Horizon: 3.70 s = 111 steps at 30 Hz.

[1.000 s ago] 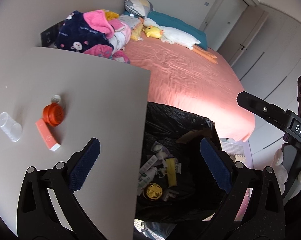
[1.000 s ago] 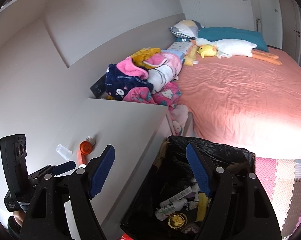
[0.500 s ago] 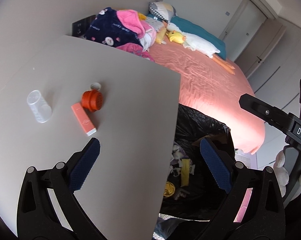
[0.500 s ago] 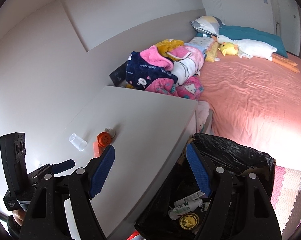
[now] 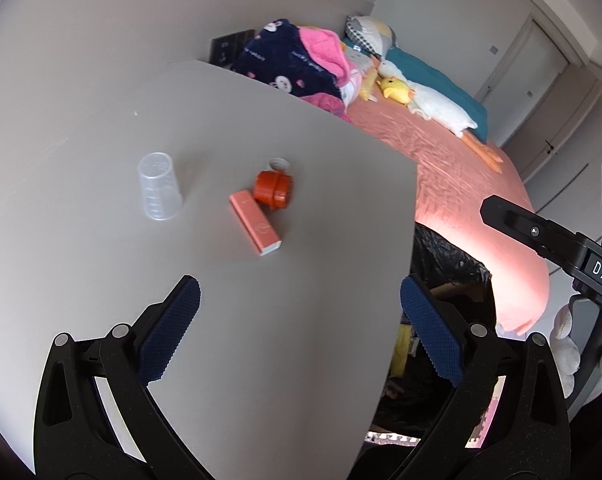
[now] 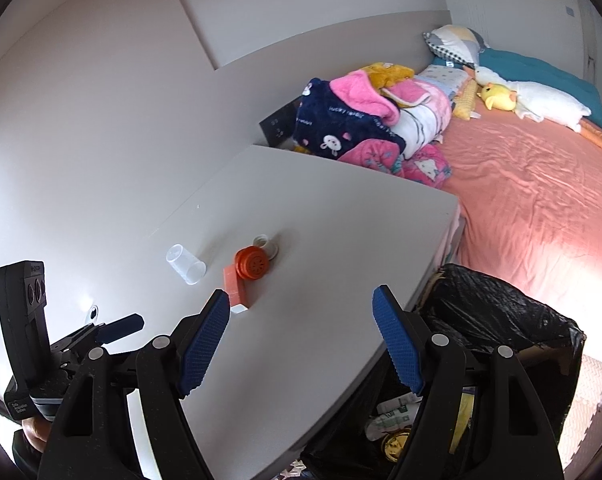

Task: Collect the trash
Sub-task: 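Move both tools back over the table toward the cup and orange lid, then grasp the clear measuring cup with the left tool while the right tool grasps the orange lid, then carry the cup and orange lid over the trash bag and release both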

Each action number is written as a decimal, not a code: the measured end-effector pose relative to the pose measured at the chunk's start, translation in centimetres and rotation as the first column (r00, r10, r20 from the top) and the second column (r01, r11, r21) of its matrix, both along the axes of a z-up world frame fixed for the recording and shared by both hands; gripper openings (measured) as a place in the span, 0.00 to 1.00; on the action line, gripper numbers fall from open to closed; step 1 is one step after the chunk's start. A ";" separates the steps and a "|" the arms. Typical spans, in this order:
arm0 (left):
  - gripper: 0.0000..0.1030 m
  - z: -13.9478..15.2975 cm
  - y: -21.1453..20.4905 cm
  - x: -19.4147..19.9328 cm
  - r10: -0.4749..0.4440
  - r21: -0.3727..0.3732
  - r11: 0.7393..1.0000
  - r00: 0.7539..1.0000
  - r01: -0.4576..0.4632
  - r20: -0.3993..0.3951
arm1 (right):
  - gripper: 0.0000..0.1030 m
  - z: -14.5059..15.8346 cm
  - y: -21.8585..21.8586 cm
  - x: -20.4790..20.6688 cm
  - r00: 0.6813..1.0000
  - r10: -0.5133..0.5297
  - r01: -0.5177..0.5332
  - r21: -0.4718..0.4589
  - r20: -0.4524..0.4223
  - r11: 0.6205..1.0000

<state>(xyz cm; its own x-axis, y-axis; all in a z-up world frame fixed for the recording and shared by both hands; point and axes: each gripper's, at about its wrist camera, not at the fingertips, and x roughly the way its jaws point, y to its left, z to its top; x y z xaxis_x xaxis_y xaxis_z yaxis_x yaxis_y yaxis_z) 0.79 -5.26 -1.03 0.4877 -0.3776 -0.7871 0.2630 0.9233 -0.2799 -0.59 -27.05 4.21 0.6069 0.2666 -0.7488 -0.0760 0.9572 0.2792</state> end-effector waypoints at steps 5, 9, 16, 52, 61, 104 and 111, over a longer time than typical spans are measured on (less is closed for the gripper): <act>0.94 -0.4 1.9 0.7 0.049 0.010 0.999 0.999 -0.049 0.006 | 0.72 -0.8 1.6 1.0 1.000 0.024 -0.024 -0.002 -0.016 1.000; 0.94 -1.0 3.1 1.6 0.082 0.015 0.997 0.997 -0.082 -0.004 | 0.72 -1.6 2.8 2.0 0.999 0.037 -0.037 -0.005 -0.037 0.999; 0.94 -2.5 4.7 3.3 0.107 0.034 0.994 0.994 -0.107 -0.020 | 0.72 -3.4 4.4 4.0 0.997 0.037 -0.037 -0.002 -0.068 0.999; 0.56 -7.8 7.6 11.4 0.136 0.099 0.986 0.991 -0.133 -0.020 | 0.46 -12.5 9.8 12.5 0.967 0.023 -0.003 0.080 -0.252 0.997; 0.41 -6.8 7.1 11.1 0.104 0.053 0.993 0.995 -0.103 -0.004 | 0.46 -11.5 8.9 11.7 0.972 0.014 0.001 0.064 -0.236 0.998; 0.41 1.2 -6.7 3.3 -0.176 -0.026 0.983 0.979 0.179 0.100 | 0.46 -0.3 -4.0 -1.1 0.990 -0.136 0.137 0.075 -0.026 0.988; 0.41 1.8 -9.4 2.0 -0.223 -0.027 0.973 0.968 0.228 0.115 | 0.46 0.6 -6.3 -3.1 0.985 -0.173 0.173 0.070 -0.003 0.982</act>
